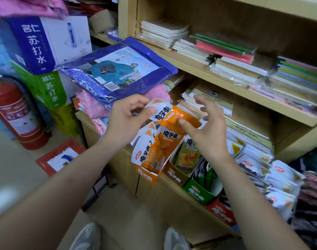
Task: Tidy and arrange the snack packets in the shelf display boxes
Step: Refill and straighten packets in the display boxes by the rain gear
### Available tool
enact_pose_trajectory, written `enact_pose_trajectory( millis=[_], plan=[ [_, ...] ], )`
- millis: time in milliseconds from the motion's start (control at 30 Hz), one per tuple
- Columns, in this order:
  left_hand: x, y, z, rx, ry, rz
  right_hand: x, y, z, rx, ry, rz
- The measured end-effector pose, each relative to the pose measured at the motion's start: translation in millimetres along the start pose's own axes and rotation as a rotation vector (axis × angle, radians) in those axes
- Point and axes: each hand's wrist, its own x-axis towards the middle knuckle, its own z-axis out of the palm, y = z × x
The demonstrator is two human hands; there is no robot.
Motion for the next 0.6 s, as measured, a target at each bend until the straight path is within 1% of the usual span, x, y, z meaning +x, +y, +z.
enact_pose_trajectory(
  millis=[67,167,233,267,333,400,467,533,600],
  plan=[
    [-1.2,1.3,0.3,0.068,-0.033,0.073,0.8,-2.1,2.2,-0.023,-0.037,-0.100],
    [-1.9,2.3,1.0,0.086,-0.053,0.097,-0.9,-10.8,9.7,0.102,-0.179,-0.089],
    [-2.0,3.3,0.4,0.075,-0.069,0.110,1.0,-13.7,14.3,0.169,-0.231,-0.084],
    [-2.1,4.1,-0.5,0.063,-0.075,0.117,2.9,-13.8,15.7,0.186,-0.230,-0.081],
    [-1.7,5.4,-2.9,0.067,-0.083,0.127,7.2,-12.5,16.9,0.214,-0.174,-0.059],
    [-0.6,3.1,-8.2,0.147,-0.090,0.085,11.3,-8.6,16.7,0.317,-0.087,0.011],
    [-1.9,-1.5,-15.2,0.271,-0.094,0.019,15.1,-0.9,15.5,0.416,-0.045,0.102],
    [-5.7,-7.0,-21.8,0.419,-0.133,-0.017,17.4,8.3,14.7,0.396,-0.079,0.185],
    [-10.8,-9.4,-26.4,0.555,-0.227,-0.082,17.7,16.4,16.5,0.268,-0.145,0.215]
  ],
)
